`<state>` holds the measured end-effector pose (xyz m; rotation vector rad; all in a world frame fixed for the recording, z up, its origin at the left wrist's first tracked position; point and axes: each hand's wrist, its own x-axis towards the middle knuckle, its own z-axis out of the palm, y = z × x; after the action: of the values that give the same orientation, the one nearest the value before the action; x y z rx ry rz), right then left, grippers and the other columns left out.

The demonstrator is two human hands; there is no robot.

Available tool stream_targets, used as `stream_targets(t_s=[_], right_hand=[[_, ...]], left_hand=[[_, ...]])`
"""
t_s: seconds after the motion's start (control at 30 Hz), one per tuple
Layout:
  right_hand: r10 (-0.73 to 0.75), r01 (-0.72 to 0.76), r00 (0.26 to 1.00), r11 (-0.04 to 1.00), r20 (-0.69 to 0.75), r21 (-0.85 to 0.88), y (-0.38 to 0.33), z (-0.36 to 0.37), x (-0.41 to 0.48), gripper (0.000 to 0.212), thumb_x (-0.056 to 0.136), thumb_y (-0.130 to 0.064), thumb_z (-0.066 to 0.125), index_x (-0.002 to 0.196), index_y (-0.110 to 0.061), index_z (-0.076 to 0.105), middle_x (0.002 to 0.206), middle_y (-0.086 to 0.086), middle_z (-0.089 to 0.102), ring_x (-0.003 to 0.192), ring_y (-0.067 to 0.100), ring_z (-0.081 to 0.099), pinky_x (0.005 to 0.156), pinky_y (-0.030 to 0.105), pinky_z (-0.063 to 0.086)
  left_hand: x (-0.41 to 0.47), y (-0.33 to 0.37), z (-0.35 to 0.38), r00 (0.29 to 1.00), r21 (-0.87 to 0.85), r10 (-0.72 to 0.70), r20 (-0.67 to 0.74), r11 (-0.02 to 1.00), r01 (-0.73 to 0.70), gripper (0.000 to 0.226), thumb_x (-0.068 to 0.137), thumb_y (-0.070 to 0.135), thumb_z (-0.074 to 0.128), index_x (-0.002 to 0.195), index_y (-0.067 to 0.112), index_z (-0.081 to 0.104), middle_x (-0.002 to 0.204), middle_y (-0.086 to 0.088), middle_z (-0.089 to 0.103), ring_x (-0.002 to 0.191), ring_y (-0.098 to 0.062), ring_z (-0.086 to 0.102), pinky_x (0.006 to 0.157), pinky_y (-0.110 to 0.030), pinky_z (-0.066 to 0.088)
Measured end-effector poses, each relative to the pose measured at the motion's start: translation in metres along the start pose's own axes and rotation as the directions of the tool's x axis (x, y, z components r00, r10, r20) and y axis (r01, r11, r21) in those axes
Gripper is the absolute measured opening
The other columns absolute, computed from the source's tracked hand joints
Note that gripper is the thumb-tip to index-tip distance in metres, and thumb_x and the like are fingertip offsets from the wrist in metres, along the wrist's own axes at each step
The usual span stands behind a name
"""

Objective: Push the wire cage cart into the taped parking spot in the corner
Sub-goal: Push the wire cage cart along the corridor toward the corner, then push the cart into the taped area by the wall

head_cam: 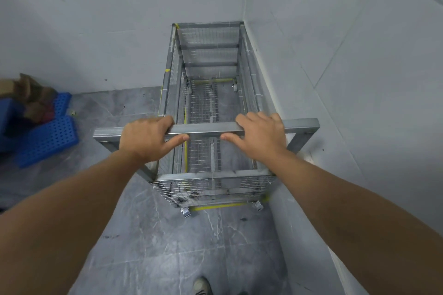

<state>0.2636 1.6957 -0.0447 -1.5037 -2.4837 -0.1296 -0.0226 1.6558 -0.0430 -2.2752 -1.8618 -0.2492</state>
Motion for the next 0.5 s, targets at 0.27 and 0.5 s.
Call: stream_targets(t_s=[0.27,0.5], right_hand=[[-0.055,0.051,0.996,0.996,-0.073,-0.067,-0.008,0.022,0.046,0.066,0.085,-0.081,0.028,0.087,-0.023,0.058,0.077,-0.002,0.060,0.073,0.023,0.057,0.069,0.036,0.036],[-0.056,0.052,0.996,0.997,-0.076,-0.059,-0.002,0.020,0.045,0.070,0.083,-0.084,0.019,0.085,-0.024,0.054,0.074,-0.004,0.058,0.068,0.021,0.054,0.067,0.035,0.036]], left_hand=[[0.027,-0.040,0.008,0.997,0.018,0.056,-0.044,0.998,-0.055,0.063,0.084,0.079,0.022,0.073,0.022,0.045,0.061,0.004,0.053,0.047,-0.019,0.049,0.044,-0.023,0.028],[0.028,-0.032,0.007,0.998,0.008,0.043,-0.035,0.999,-0.042,0.065,0.082,0.082,0.015,0.073,0.023,0.043,0.059,0.005,0.051,0.048,-0.018,0.047,0.046,-0.024,0.033]])
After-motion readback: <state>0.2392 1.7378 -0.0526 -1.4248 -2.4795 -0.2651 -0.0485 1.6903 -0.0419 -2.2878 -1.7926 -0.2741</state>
